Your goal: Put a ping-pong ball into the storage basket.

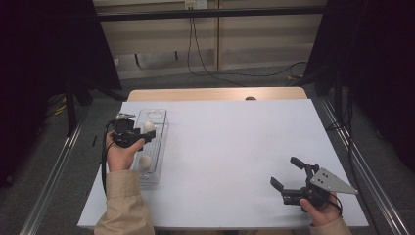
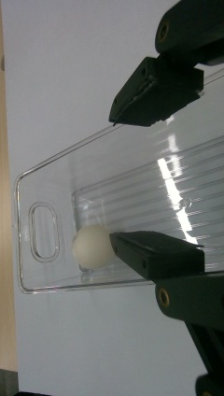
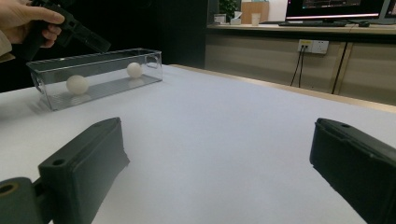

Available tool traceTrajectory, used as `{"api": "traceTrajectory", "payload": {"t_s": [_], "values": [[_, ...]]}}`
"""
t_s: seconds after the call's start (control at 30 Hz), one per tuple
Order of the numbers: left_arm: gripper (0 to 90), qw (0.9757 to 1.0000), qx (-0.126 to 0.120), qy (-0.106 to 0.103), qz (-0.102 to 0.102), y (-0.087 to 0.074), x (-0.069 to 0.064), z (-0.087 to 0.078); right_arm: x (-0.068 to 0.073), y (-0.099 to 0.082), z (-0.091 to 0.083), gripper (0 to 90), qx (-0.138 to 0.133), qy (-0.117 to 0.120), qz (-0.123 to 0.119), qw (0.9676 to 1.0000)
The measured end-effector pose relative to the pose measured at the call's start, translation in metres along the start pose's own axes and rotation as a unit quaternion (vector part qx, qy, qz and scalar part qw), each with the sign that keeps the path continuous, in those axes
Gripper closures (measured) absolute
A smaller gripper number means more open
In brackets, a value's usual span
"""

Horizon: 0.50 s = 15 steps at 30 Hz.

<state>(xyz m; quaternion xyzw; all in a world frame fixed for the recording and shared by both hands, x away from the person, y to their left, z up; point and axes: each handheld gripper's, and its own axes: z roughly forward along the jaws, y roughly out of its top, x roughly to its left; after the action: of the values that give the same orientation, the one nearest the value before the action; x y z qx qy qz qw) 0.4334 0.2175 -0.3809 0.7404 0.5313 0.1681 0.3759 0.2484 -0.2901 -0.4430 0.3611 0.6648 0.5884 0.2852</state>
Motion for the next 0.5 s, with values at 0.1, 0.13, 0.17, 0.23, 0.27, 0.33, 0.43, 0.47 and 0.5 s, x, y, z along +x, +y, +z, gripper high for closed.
{"api": "traceTrajectory", "payload": {"t_s": [0.1,0.13,0.17,0.23,0.27,0.33,0.43,0.47,0.5], "values": [[30.9,1.0000,-0.005,0.002,-0.002,-0.001,-0.001,-0.003,0.000,0.000,0.000,2.6,-0.001,-0.001,0.002,1.0000],[29.7,1.0000,-0.010,0.002,-0.002,-0.001,-0.001,-0.003,0.000,0.000,0.000,2.7,-0.001,-0.001,0.002,1.0000],[28.6,0.9999,-0.014,-0.002,-0.005,-0.002,-0.001,-0.004,0.000,0.000,0.000,2.6,0.000,-0.002,0.003,1.0000],[26.4,0.9998,-0.017,-0.003,-0.011,-0.004,-0.001,-0.005,0.000,0.000,0.000,2.7,-0.001,-0.002,0.002,1.0000],[25.5,0.9998,-0.017,-0.004,-0.011,-0.004,-0.001,-0.005,-0.001,0.000,0.000,2.6,-0.001,-0.003,0.001,1.0000],[24.5,0.9997,-0.023,-0.006,-0.009,-0.005,-0.003,-0.006,-0.001,0.000,-0.001,2.7,-0.001,-0.003,0.000,1.0000],[22.2,0.9994,-0.030,-0.016,-0.008,-0.006,-0.006,-0.008,0.000,0.000,0.000,2.6,0.001,-0.004,0.002,1.0000],[22.0,0.9993,-0.033,-0.017,-0.007,-0.006,-0.008,-0.009,0.000,0.000,0.000,2.6,0.002,-0.004,0.001,1.0000],[21.2,0.9993,-0.033,-0.018,-0.003,-0.006,-0.009,-0.011,0.000,0.000,0.000,2.6,0.001,-0.005,0.002,1.0000]]}}
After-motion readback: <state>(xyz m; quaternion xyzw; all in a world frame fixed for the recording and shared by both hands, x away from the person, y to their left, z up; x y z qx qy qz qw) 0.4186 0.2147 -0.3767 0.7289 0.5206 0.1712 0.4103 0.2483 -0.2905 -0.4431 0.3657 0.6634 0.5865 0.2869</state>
